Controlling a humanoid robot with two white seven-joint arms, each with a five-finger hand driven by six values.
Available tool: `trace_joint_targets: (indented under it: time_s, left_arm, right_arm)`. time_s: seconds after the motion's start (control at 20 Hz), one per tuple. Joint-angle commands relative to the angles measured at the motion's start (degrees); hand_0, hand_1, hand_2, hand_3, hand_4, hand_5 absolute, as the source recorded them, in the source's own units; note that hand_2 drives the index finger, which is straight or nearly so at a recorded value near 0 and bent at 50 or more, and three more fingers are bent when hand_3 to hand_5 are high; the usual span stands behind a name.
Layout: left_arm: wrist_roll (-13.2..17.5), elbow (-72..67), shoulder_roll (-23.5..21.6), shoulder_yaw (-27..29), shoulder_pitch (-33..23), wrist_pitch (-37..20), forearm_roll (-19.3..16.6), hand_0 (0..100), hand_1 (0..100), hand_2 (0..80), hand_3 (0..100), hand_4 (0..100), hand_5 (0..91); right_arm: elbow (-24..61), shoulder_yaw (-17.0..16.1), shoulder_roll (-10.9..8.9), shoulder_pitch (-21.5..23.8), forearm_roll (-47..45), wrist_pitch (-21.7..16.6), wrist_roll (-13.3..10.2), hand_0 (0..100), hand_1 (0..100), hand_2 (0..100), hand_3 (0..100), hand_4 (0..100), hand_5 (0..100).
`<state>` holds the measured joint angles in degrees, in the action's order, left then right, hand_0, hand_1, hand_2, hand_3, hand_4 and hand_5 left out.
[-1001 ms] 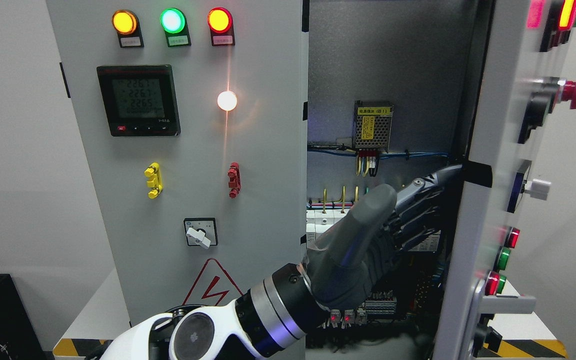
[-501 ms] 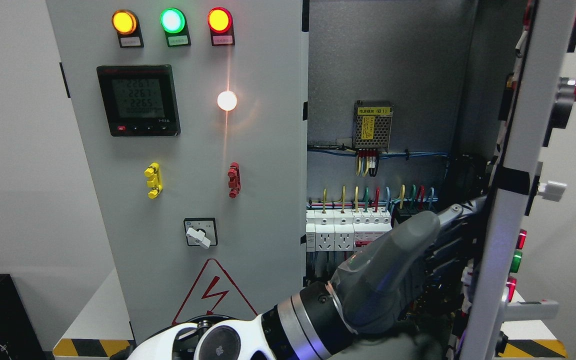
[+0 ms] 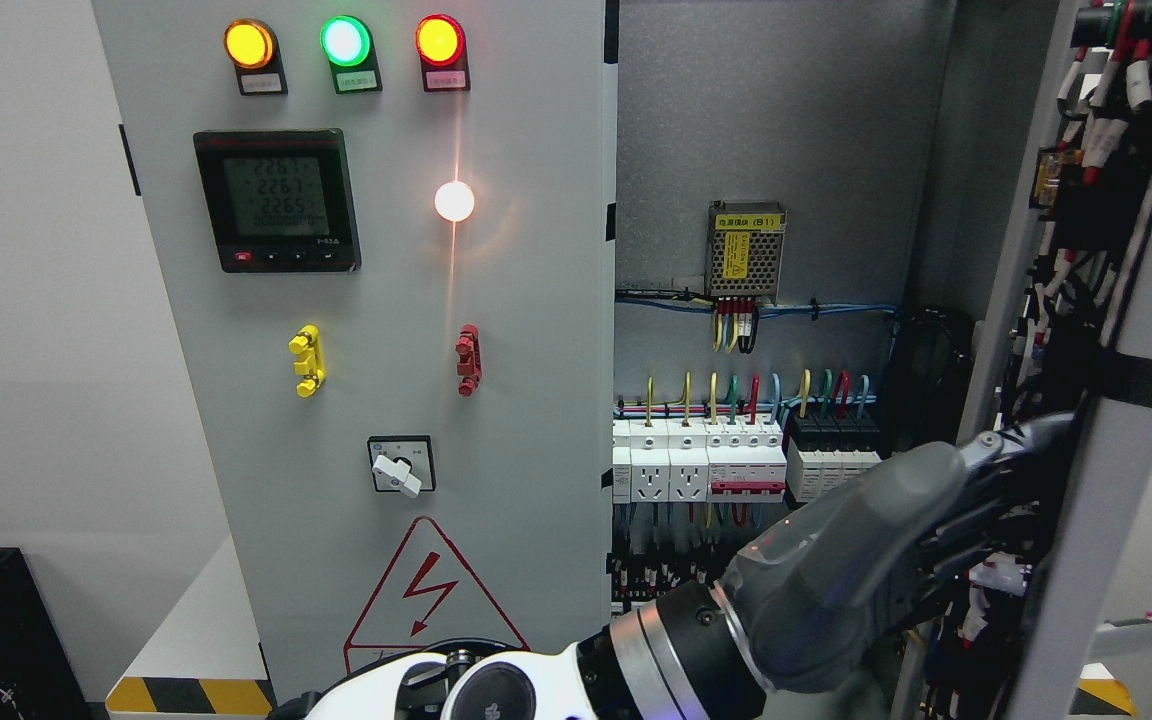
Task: Open door with both hands
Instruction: 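Push the ajar door outward with the back of the left hand, then sweep the left arm to swing the door fully open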
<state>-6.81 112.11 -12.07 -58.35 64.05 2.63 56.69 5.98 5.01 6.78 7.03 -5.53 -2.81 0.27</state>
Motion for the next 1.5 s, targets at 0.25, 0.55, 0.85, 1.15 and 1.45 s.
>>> trace_joint_targets:
  time_s: [0.25, 0.55, 0.85, 1.15, 1.45]
  left_arm:
    - [-0.04, -6.11, 8.37, -2.21, 1.34, 0.53, 0.96, 0, 0, 0.0, 0, 0, 0.0]
    - [-0.04, -8.49, 12.15, -2.21, 1.87, 1.58, 0.79, 0, 0, 0.0, 0, 0, 0.0]
    - [-0.04, -11.03, 16.28, -2.21, 3.01, 2.37, 0.61, 0, 0, 0.0, 0, 0, 0.0]
    - [-0.13, -13.84, 19.28, -3.18, 4.68, 2.29, 0.7, 0, 0, 0.0, 0, 0, 0.0]
    - [-0.13, -17.63, 22.09, -3.26, 6.79, 2.38, 0.44, 0, 0, 0.0, 0, 0, 0.0]
  right_arm:
    - [0.0, 0.0, 0.08, 0.0, 0.0, 0.0, 0.0, 19, 0, 0, 0, 0, 0]
    - [0.0, 0.0, -0.01, 0.0, 0.0, 0.0, 0.0, 19, 0, 0, 0, 0, 0]
    - [0.0, 0.0, -0.01, 0.0, 0.0, 0.0, 0.0, 19, 0, 0, 0, 0, 0]
    - [0.0, 0.0, -0.01, 0.0, 0.0, 0.0, 0.0, 19, 0, 0, 0, 0, 0]
    - [0.0, 0.0, -0.01, 0.0, 0.0, 0.0, 0.0, 19, 0, 0, 0, 0, 0]
